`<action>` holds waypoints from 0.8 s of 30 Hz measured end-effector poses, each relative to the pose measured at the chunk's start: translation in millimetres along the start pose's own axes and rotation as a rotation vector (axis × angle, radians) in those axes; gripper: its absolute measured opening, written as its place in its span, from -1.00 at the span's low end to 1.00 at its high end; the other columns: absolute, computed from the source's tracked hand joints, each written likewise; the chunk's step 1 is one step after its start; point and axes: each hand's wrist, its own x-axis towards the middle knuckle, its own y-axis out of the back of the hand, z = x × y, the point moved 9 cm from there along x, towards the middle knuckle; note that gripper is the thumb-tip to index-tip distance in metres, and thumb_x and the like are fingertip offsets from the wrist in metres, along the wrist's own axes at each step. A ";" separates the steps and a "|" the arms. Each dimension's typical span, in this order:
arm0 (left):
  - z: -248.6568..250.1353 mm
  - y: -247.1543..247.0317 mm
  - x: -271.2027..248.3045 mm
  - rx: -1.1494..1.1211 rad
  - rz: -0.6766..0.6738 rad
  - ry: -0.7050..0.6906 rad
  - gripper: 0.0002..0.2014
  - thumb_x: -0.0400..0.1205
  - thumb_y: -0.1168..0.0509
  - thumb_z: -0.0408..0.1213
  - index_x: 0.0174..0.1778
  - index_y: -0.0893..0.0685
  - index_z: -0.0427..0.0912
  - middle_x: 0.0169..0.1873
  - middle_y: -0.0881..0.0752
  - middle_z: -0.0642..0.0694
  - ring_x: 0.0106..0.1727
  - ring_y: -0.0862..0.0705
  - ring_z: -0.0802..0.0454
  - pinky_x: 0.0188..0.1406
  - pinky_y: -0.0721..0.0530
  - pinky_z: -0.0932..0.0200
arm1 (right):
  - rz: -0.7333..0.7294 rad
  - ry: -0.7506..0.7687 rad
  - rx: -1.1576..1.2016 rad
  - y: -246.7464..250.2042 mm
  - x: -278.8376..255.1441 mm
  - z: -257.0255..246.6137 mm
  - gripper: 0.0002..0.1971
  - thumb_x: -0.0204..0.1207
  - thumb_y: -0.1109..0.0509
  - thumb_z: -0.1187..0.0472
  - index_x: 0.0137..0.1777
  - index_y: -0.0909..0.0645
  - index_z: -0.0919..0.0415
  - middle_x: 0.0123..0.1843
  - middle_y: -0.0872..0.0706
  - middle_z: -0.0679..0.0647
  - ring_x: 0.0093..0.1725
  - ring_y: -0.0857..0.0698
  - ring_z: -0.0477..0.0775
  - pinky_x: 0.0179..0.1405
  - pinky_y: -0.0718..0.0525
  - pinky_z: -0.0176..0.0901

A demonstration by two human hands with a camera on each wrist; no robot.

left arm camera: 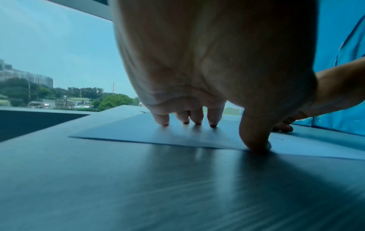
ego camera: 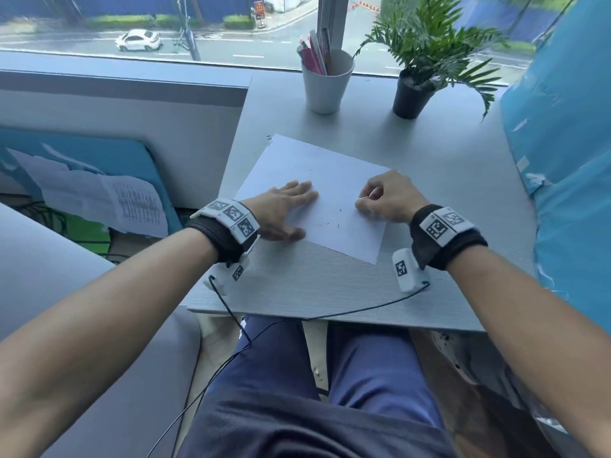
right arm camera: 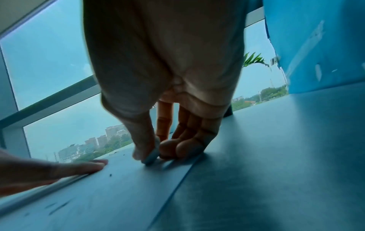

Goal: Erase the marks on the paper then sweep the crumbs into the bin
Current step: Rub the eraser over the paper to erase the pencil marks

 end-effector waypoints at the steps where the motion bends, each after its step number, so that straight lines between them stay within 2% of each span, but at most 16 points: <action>1: -5.7 -0.7 -1.5 0.029 0.009 0.029 -0.14 0.68 -0.27 0.11 0.76 0.10 0.03 0.74 0.18 0.01 0.74 0.18 0.03 0.72 0.09 -0.12 | -0.020 -0.004 0.012 -2.2 -1.4 3.6 -0.86 0.41 -0.54 0.14 -0.13 -0.78 0.21 -0.25 -0.74 0.04 -0.30 -0.61 -0.12 -0.35 -0.43 -0.44; 3: -16.3 0.8 -5.2 0.119 0.037 0.116 -0.19 0.71 -0.15 0.18 0.76 0.07 -0.05 0.75 0.15 -0.08 0.75 0.14 -0.03 0.72 0.12 -0.12 | -0.026 -0.007 0.026 -3.5 0.1 4.9 -0.88 0.40 -0.54 0.14 -0.15 -0.77 0.18 -0.26 -0.73 0.03 -0.30 -0.60 -0.13 -0.31 -0.45 -0.41; 5: -10.5 4.2 -9.8 0.188 0.090 0.147 -0.29 0.77 -0.02 0.12 0.76 0.04 -0.15 0.75 0.12 -0.15 0.75 0.12 -0.07 0.71 0.15 -0.11 | -0.034 -0.018 0.069 -4.3 1.9 5.0 -0.91 0.40 -0.53 0.16 -0.17 -0.77 0.18 -0.27 -0.73 0.06 -0.28 -0.60 -0.11 -0.21 -0.49 -0.35; 7: 21.1 -1.2 -14.1 0.209 0.106 0.036 -0.33 0.80 0.05 0.07 0.76 0.07 -0.16 0.75 0.15 -0.13 0.75 0.17 -0.03 0.71 0.21 -0.07 | -0.031 -0.017 0.089 -5.3 2.2 5.8 -0.92 0.39 -0.52 0.18 -0.19 -0.76 0.18 -0.28 -0.74 0.08 -0.23 -0.59 -0.06 -0.12 -0.51 -0.29; 9: 68.1 -23.9 -20.4 0.234 0.043 -0.170 -0.34 0.81 0.08 0.08 0.76 0.13 -0.11 0.74 0.21 -0.07 0.74 0.23 0.01 0.70 0.25 -0.06 | -0.023 -0.004 0.081 -6.9 0.9 6.7 -0.93 0.39 -0.52 0.18 -0.18 -0.77 0.17 -0.29 -0.73 0.07 -0.21 -0.59 -0.05 -0.07 -0.49 -0.28; 11: 107.5 -53.8 -28.4 0.256 -0.052 -0.341 -0.33 0.80 0.08 0.11 0.76 0.16 -0.04 0.73 0.23 -0.03 0.73 0.26 0.03 0.68 0.30 -0.07 | -0.022 0.001 0.070 -7.7 -2.9 7.5 -0.93 0.39 -0.52 0.17 -0.17 -0.77 0.14 -0.28 -0.74 0.07 -0.17 -0.61 -0.04 -0.08 -0.48 -0.31; 13: 124.7 -70.8 -32.4 0.228 -0.094 -0.398 -0.33 0.78 0.07 0.16 0.76 0.15 0.03 0.73 0.23 0.01 0.72 0.27 0.03 0.65 0.33 -0.07 | -0.021 -0.002 0.072 -6.7 -9.7 11.2 -0.92 0.39 -0.54 0.15 -0.16 -0.78 0.13 -0.28 -0.74 0.04 -0.19 -0.63 -0.07 -0.15 -0.48 -0.34; 16: 109.1 -69.3 -30.3 0.213 -0.072 -0.322 -0.29 0.73 0.13 0.25 0.75 0.18 0.08 0.72 0.28 0.03 0.71 0.32 0.03 0.64 0.33 -0.08 | 0.000 -0.012 0.061 -4.1 -20.1 20.8 -0.90 0.40 -0.55 0.12 -0.14 -0.79 0.11 -0.18 -0.73 0.06 -0.13 -0.63 -0.05 -0.08 -0.47 -0.33; 19: 57.7 -50.8 -22.4 0.165 -0.056 -0.063 -0.23 0.69 0.17 0.33 0.74 0.25 0.08 0.70 0.36 0.03 0.71 0.35 0.01 0.68 0.32 -0.12 | 0.013 -0.031 0.092 -2.8 -26.7 25.4 -0.89 0.40 -0.56 0.13 -0.13 -0.79 0.12 -0.17 -0.72 0.07 -0.19 -0.64 -0.09 -0.16 -0.49 -0.36; 21: 27.5 -35.5 -20.3 0.160 -0.019 0.102 -0.15 0.65 0.18 0.38 0.74 0.28 -0.02 0.69 0.36 -0.01 0.72 0.33 -0.03 0.69 0.31 -0.14 | 0.018 -0.041 0.101 -2.3 -29.2 24.9 -0.89 0.41 -0.56 0.14 -0.11 -0.78 0.14 -0.18 -0.72 0.05 -0.20 -0.65 -0.11 -0.13 -0.49 -0.36; 22: 23.8 -30.9 -20.7 0.176 0.002 0.126 -0.11 0.63 0.20 0.41 0.74 0.28 -0.07 0.69 0.36 -0.03 0.72 0.33 -0.03 0.69 0.32 -0.14 | 0.019 -0.044 0.099 -2.3 -30.3 24.0 -0.89 0.41 -0.55 0.15 -0.11 -0.78 0.15 -0.19 -0.73 0.05 -0.19 -0.65 -0.10 -0.11 -0.50 -0.34; 24: 46.3 -34.0 -22.9 0.207 0.006 0.003 -0.08 0.61 0.22 0.43 0.74 0.28 -0.11 0.69 0.35 -0.04 0.72 0.33 -0.02 0.69 0.32 -0.12 | 0.024 -0.045 0.090 -1.6 -32.5 22.7 -0.89 0.41 -0.55 0.16 -0.11 -0.79 0.15 -0.22 -0.76 0.06 -0.20 -0.65 -0.13 -0.07 -0.53 -0.32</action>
